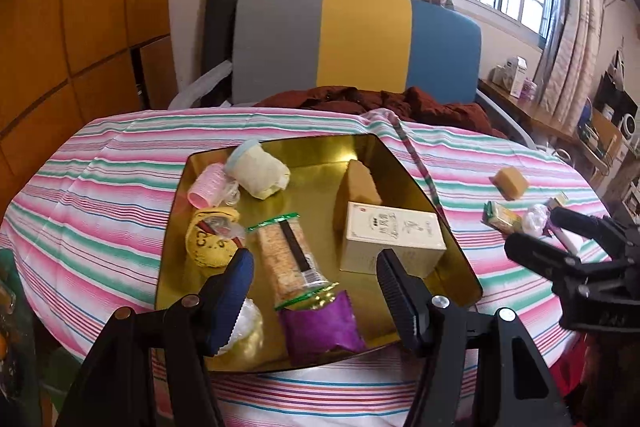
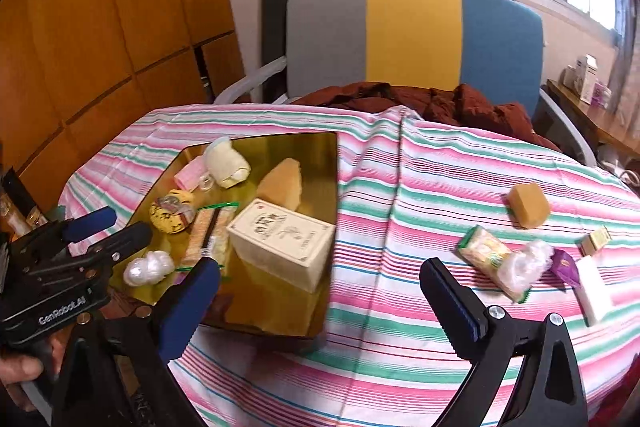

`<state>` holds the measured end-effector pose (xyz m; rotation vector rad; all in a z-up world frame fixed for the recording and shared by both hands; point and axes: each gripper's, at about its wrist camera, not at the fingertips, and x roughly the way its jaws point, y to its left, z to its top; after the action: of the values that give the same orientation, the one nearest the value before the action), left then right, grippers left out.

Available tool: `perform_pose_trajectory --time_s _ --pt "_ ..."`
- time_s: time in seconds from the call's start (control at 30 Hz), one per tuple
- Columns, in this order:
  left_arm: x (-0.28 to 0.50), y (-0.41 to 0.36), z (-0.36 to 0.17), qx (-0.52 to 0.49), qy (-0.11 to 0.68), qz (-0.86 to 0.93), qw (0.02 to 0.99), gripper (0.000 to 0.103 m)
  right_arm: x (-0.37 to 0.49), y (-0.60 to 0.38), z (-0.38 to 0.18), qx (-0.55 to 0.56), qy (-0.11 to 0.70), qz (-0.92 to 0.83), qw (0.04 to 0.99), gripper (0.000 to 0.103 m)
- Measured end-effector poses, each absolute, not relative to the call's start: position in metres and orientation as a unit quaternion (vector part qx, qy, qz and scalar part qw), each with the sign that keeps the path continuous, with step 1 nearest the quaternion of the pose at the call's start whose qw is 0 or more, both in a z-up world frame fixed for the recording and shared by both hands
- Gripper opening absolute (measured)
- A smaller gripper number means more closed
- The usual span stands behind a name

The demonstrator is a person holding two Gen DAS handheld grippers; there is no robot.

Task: Organize objects
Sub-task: 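Release both items and withdraw both tools toward the remaining items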

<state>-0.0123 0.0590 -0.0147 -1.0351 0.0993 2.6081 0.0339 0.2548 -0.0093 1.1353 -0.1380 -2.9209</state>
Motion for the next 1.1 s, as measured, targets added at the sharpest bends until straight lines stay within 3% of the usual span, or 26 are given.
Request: perform_pose_trajectory --time_s 0.53,1.1 --pt "-0.004 0.095 -0.014 -0.363 0.073 0.905 0.209 0.065 0.037 0.320 -0.014 0.370 -0.059 -0.924 -0.078 0.102" --pt "0.000 0.134 -0.013 -0.366 0.094 0.890 0.254 0.065 0.049 0.464 0.000 0.336 -0.067 -0.913 -0.223 0.103"
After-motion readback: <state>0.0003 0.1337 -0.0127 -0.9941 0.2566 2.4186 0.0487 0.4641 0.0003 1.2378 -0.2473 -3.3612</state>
